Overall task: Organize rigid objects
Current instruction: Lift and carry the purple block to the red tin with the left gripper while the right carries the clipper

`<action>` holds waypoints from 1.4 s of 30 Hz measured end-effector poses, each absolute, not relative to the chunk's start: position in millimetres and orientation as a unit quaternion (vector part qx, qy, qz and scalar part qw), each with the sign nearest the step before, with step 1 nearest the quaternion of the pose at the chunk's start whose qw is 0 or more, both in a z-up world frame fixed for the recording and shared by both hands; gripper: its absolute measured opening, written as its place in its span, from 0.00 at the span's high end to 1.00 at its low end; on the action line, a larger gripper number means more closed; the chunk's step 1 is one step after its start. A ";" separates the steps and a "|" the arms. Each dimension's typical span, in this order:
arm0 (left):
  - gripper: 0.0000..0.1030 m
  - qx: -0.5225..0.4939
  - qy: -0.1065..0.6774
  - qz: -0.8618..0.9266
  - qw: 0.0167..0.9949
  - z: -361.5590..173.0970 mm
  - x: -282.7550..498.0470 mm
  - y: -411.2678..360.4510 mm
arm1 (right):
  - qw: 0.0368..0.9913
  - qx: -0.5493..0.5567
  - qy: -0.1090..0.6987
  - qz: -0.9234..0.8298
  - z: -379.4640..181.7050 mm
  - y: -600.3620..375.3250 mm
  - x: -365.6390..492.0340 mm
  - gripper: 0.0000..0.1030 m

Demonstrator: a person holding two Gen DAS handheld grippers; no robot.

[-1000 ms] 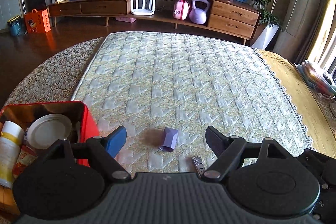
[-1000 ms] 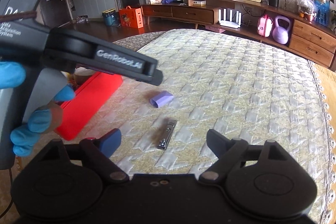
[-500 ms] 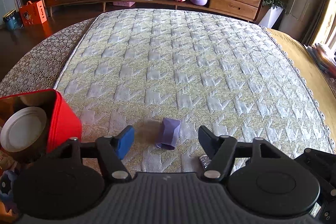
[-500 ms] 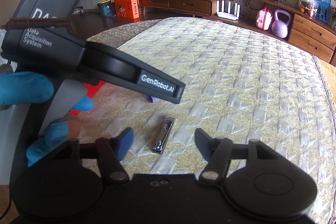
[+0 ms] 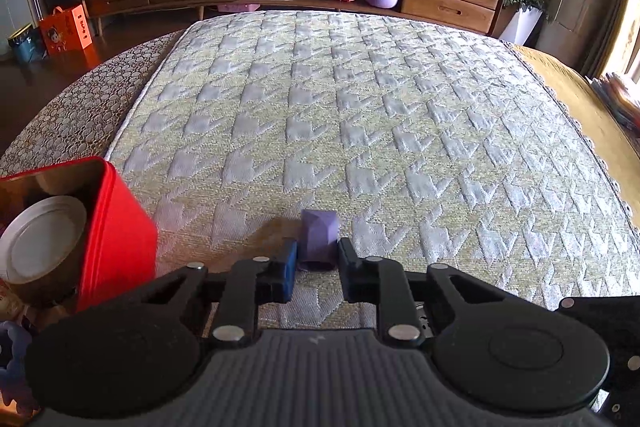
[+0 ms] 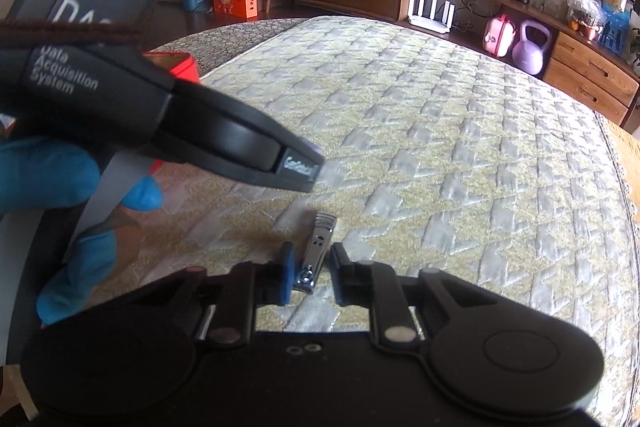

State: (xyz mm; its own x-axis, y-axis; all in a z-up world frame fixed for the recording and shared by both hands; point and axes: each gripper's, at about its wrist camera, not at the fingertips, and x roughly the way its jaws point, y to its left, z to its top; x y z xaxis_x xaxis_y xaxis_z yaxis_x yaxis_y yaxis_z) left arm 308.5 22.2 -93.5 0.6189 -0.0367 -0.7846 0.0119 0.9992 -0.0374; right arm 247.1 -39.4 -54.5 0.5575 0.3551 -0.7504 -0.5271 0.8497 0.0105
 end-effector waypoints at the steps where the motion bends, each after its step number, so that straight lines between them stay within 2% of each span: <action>1: 0.80 -0.014 0.436 -0.016 0.900 -93.2 307.9 22.9 | 0.876 -0.108 0.397 0.251 -54.1 -40.3 246.7 0.87; 3: 0.80 -0.018 0.436 -0.017 0.900 -92.7 307.3 25.2 | 0.878 -0.104 0.396 0.249 -54.0 -42.6 246.9 0.90; 14: 0.80 -0.032 0.427 -0.016 0.903 -75.4 290.1 32.0 | 0.884 -0.068 0.398 0.236 -46.1 -55.3 240.7 0.90; 24: 0.80 -0.041 0.419 -0.010 0.907 -46.6 258.1 44.6 | 0.891 -0.039 0.384 0.240 -16.1 -65.3 227.4 0.90; 42: 0.80 -0.068 0.396 0.012 0.916 -7.3 193.2 106.6 | 0.890 -0.025 0.357 0.283 27.9 -33.2 196.3 0.90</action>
